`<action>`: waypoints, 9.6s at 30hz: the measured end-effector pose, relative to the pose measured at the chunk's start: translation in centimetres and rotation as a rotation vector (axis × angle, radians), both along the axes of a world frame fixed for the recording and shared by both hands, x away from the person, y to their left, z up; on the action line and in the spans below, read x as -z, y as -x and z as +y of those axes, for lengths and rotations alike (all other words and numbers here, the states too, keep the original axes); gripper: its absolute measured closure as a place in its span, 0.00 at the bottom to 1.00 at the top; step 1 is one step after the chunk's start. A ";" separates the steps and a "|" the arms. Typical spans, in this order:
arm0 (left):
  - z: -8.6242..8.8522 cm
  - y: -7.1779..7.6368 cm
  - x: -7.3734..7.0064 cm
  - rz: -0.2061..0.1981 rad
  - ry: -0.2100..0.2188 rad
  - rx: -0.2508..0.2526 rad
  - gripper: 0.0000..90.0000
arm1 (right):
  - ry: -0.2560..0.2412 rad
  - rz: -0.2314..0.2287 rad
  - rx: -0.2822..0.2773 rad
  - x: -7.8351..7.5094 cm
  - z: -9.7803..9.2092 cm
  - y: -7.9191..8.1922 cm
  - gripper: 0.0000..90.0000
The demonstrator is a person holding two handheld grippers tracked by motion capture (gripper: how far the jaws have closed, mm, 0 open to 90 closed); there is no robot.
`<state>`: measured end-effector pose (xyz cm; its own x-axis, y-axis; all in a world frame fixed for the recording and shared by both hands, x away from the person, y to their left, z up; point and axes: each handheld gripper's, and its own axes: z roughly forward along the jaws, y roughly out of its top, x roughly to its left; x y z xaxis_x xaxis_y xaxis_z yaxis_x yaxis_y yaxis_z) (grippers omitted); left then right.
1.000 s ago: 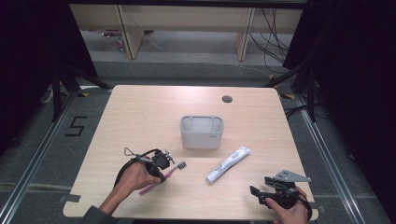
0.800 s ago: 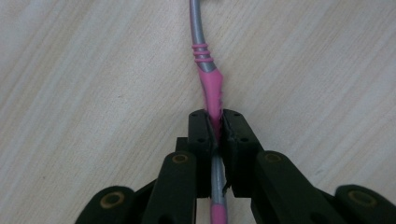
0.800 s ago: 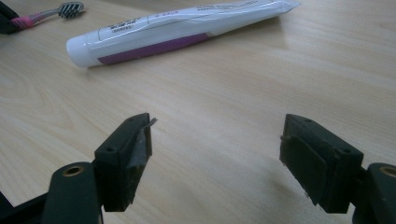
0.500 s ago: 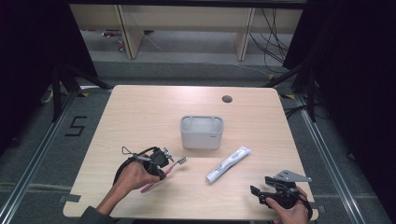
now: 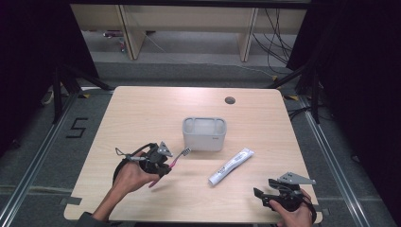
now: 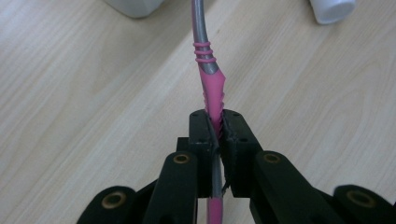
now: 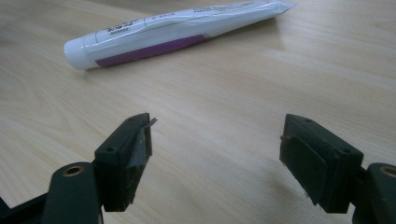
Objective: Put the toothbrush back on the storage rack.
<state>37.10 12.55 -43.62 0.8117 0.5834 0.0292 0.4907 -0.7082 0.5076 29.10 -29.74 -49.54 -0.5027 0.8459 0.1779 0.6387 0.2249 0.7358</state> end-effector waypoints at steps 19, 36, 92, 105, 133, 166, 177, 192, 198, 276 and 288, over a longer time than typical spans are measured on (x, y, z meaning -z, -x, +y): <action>1.3 0.1 -2.4 -0.226 0.280 -0.098 0.92 | -0.003 0.016 0.011 0.0 -0.2 0.0 0.28; 1.9 -1.1 -2.8 -0.279 0.397 -0.189 0.92 | 0.008 0.001 0.014 0.0 -0.4 -0.1 0.28; -2.7 -7.9 -7.5 -0.330 0.423 -0.247 0.92 | 0.007 -0.005 0.014 0.1 -0.5 -0.2 0.28; -3.7 -9.1 -7.7 -0.333 0.431 -0.285 0.92 | 0.006 0.001 0.009 0.1 -0.5 -0.2 0.28; -6.0 -11.3 -6.6 -0.337 0.405 -0.327 0.92 | -0.009 0.023 0.007 0.2 -0.3 -0.1 0.28; -5.7 -12.3 -2.7 -0.318 0.399 -0.362 0.92 | 0.004 0.008 -0.008 0.2 -0.5 -0.2 0.28; -5.4 -12.3 -1.9 -0.307 0.390 -0.358 0.92 | 0.002 0.013 -0.008 0.2 -0.4 -0.2 0.28; -5.5 -12.0 -1.7 -0.303 0.366 -0.338 0.89 | 0.001 0.009 -0.010 0.2 -0.4 -0.2 0.28; -5.1 -11.9 -1.9 -0.304 0.350 -0.332 0.82 | 0.001 0.011 -0.008 0.2 -0.5 -0.1 0.29; 3.0 -0.2 -1.5 -0.228 0.501 -0.321 0.30 | -0.019 -0.003 0.001 0.2 -0.4 -0.2 0.31; 3.6 1.3 -0.4 -0.222 0.501 -0.298 0.29 | -0.021 -0.008 -0.003 0.2 -0.4 -0.2 0.31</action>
